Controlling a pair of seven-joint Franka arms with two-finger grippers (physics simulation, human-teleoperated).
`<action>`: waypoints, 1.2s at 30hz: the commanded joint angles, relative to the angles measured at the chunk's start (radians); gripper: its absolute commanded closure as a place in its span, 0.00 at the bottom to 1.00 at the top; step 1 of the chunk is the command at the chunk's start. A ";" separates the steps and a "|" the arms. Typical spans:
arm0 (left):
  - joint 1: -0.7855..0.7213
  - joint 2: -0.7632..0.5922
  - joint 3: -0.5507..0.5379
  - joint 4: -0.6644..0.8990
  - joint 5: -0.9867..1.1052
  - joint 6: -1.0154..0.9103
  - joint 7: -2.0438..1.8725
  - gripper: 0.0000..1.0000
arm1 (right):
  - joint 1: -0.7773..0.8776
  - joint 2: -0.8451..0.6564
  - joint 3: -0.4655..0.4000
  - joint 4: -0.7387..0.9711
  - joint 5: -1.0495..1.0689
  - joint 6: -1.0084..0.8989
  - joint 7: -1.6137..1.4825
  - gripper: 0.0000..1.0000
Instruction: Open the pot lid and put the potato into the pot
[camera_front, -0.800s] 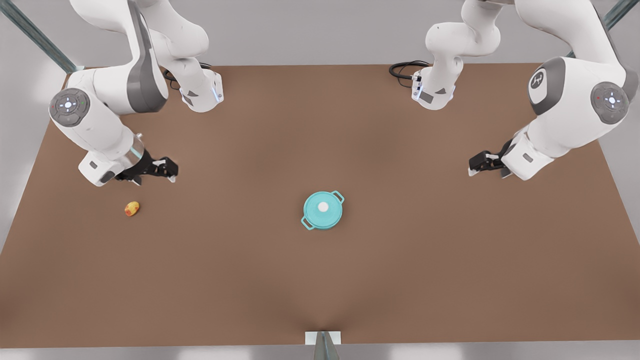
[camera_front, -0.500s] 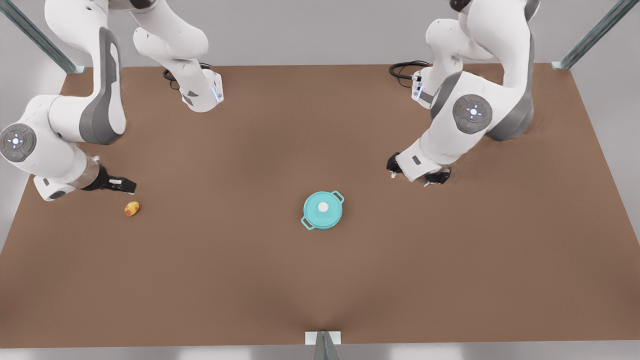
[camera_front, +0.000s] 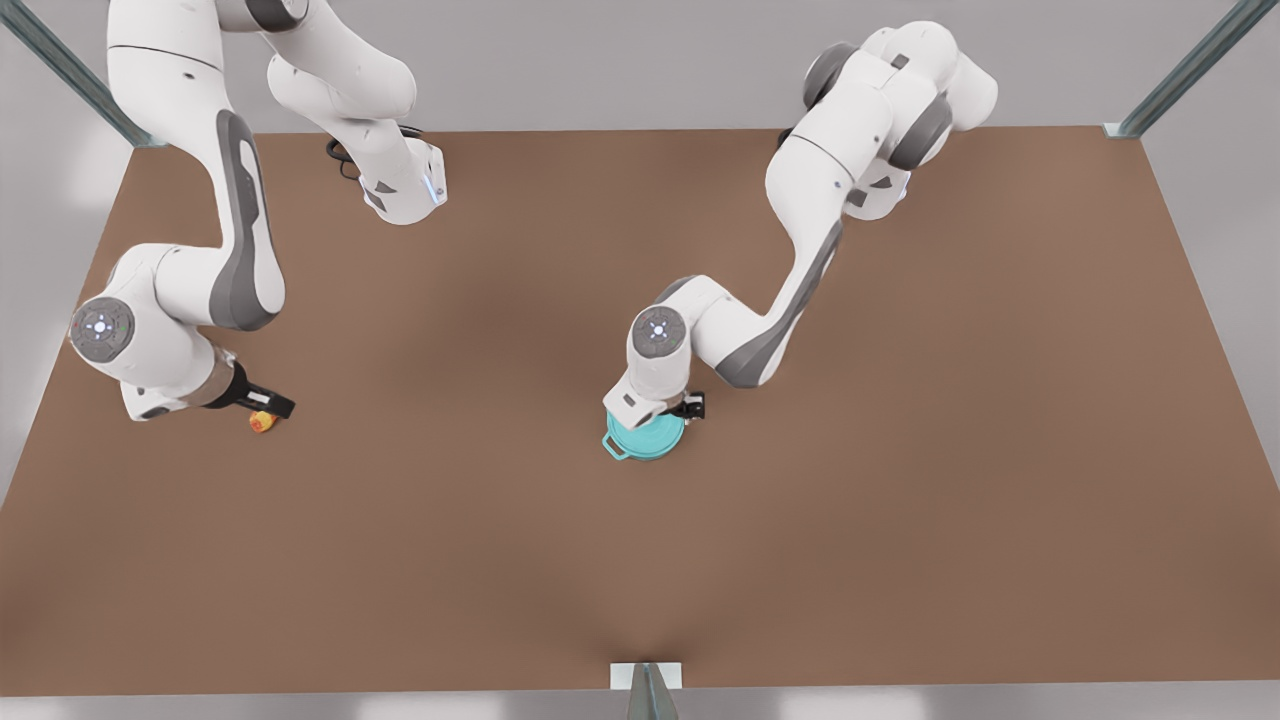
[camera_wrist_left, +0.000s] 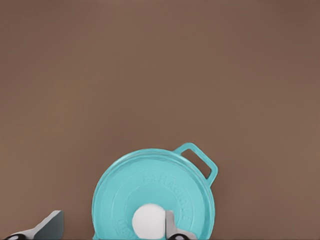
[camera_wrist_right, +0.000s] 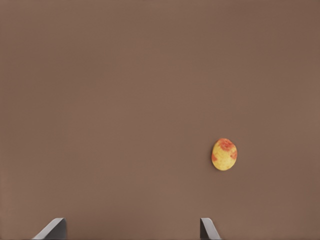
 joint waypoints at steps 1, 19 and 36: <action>-0.014 0.010 -0.001 -0.005 0.056 0.118 -0.462 0.00 | 0.000 0.011 0.002 -0.050 -0.001 0.163 0.170 0.00; -0.042 0.049 -0.001 -0.103 0.126 0.270 -0.478 0.22 | -0.147 0.156 -0.015 -0.208 -0.127 0.482 0.165 0.00; 0.145 0.033 -0.002 0.047 0.048 0.021 -0.222 0.68 | -0.325 0.303 0.143 -0.149 -0.182 0.560 0.085 0.00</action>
